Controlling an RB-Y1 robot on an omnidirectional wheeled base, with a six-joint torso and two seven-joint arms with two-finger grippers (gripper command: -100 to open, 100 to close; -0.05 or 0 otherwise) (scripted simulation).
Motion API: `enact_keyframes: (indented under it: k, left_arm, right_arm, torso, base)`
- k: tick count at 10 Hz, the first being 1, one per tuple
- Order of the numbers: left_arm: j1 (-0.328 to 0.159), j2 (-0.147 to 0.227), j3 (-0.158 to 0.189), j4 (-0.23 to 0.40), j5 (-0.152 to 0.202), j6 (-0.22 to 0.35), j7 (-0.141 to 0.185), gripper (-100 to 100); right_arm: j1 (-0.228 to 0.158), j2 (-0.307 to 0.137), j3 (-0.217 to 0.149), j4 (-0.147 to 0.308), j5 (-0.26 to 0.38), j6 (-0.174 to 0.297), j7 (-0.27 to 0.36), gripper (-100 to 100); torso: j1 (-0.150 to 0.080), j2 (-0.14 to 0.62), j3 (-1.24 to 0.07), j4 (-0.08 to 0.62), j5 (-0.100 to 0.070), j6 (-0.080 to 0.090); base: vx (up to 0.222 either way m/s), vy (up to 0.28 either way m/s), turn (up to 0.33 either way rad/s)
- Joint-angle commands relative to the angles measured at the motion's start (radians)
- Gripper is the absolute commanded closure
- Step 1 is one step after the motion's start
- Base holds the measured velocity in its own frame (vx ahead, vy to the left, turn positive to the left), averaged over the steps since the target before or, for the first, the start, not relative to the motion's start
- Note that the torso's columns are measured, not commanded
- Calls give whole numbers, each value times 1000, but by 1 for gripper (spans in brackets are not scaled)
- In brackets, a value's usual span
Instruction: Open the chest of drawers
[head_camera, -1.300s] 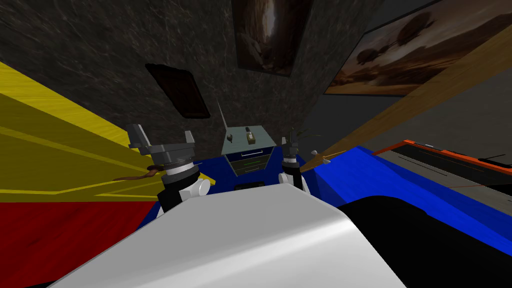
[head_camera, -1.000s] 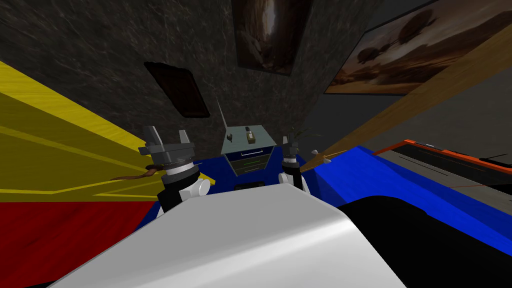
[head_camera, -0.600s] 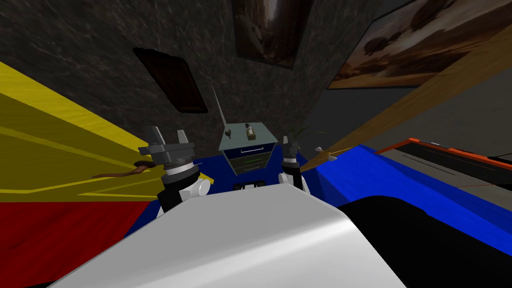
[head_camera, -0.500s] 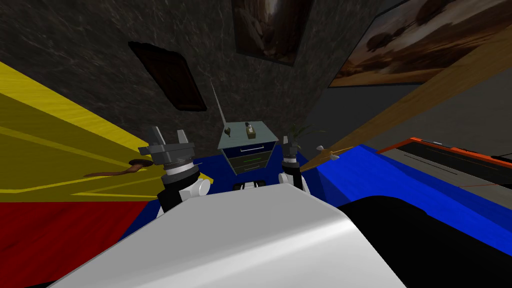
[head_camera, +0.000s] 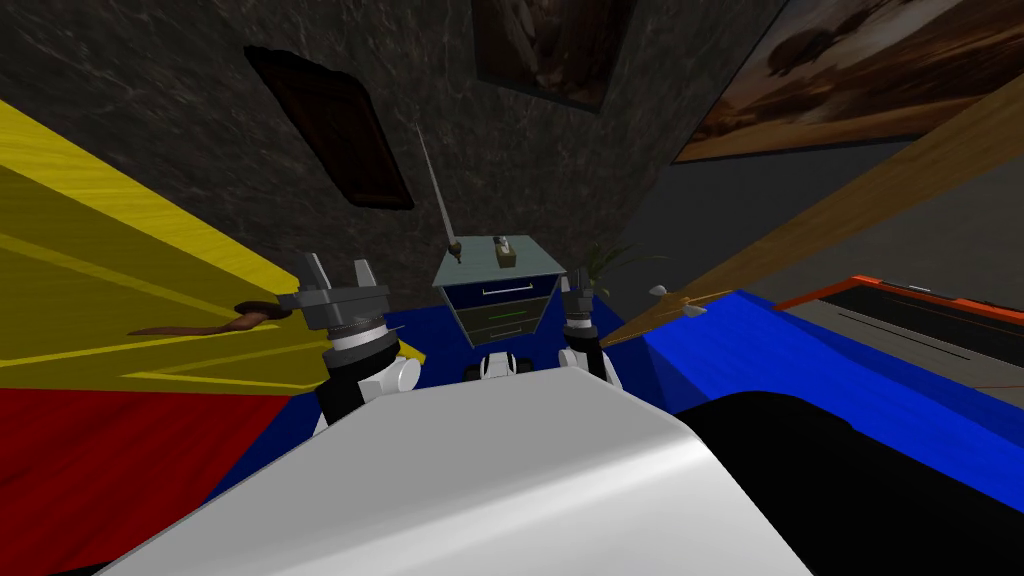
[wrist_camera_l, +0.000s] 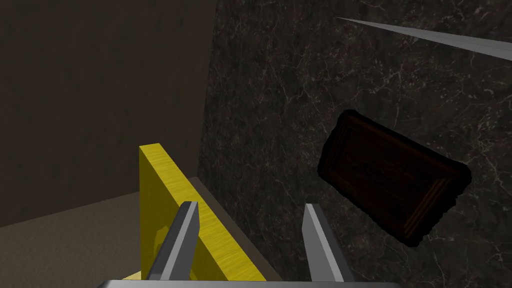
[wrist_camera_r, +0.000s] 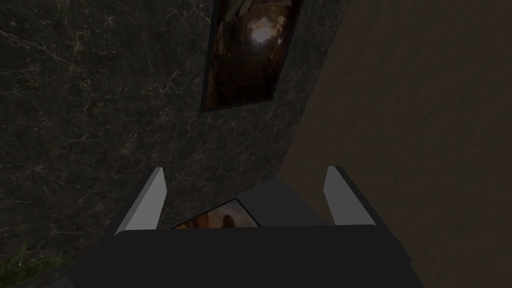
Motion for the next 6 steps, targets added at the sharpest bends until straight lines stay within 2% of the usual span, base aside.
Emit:
enact_keyframes:
  k: [1, 2, 3, 4, 5, 6]
  left_arm:
    - [0, 0, 0, 0, 0, 0, 0, 0]
    - [0, 0, 0, 0, 0, 0, 0, 0]
    - [0, 0, 0, 0, 0, 0, 0, 0]
    - [0, 0, 0, 0, 0, 0, 0, 0]
    - [0, 0, 0, 0, 0, 0, 0, 0]
    - [0, 0, 0, 0, 0, 0, 0, 0]
  right_arm:
    - [5, -25, 7, 27, -20, -35, -71, -100]
    - [5, -25, 7, 27, -20, -35, -75, -100]
    - [9, -38, 12, 49, -36, -61, -115, -100]
    - [9, -38, 12, 49, -36, -61, -124, -100]
    - [12, -50, 17, 73, -53, -90, -162, -100]
    - [12, -50, 17, 73, -53, -90, -179, -100]
  torso:
    - [0, 1, -1, 1, 0, 0]
    - [0, 2, 0, 1, 0, 0]
    - [-1, 2, 0, 2, 0, 0]
    - [-1, 2, 0, 1, 0, 0]
    - [-1, 2, 0, 1, 0, 0]
    - [0, 2, -1, 1, 0, 0]
  base:
    - [16, 20, 77]
    - [13, 13, 39]
    - [14, 14, 80]
    - [13, 11, 38]
    - [19, 17, 70]
    - [14, 14, 53]
